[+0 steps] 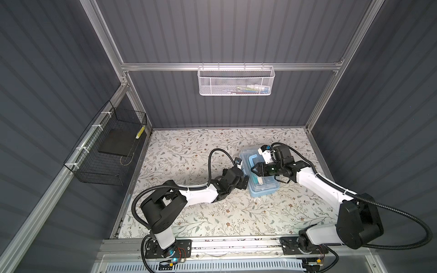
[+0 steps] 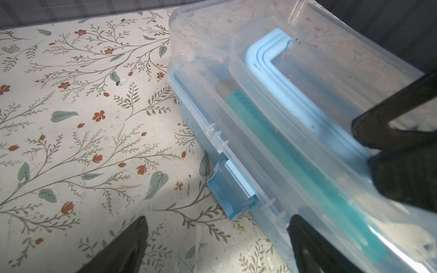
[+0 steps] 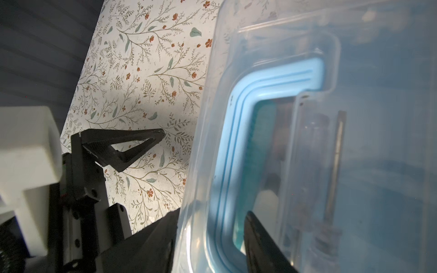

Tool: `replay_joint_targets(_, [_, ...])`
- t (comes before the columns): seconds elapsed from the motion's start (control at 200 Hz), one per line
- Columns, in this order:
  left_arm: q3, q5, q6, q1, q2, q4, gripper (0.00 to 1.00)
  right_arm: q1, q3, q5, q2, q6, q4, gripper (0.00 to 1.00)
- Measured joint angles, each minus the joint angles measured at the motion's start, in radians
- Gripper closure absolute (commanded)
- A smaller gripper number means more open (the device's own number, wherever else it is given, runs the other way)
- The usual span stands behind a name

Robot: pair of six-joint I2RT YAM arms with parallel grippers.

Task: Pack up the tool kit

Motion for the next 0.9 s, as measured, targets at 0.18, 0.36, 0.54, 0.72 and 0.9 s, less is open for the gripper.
replay_joint_targets(0.18, [-0.004, -0.003, 0.043, 0.000, -0.027, -0.003, 0.05, 0.000, 0.011, 0.006, -0.009, 0.023, -0.029, 0.46])
replay_joint_targets(0.36, [-0.068, 0.007, 0.092, 0.000, -0.042, 0.030, 0.05, 0.003, 0.013, 0.008, -0.016, 0.059, -0.034, 0.37])
replay_joint_targets(0.54, [-0.131, 0.042, 0.128, 0.000, -0.042, 0.039, 0.06, 0.009, 0.019, 0.013, -0.014, 0.088, -0.033, 0.32])
replay_joint_targets(0.72, [-0.135, 0.076, 0.158, 0.010, -0.034, 0.081, 0.06, 0.015, 0.020, 0.012, -0.005, 0.112, -0.014, 0.30])
replay_joint_targets(0.9, [-0.134, 0.127, 0.181, 0.026, 0.031, 0.137, 0.07, 0.020, 0.020, 0.006, 0.005, 0.127, 0.008, 0.26])
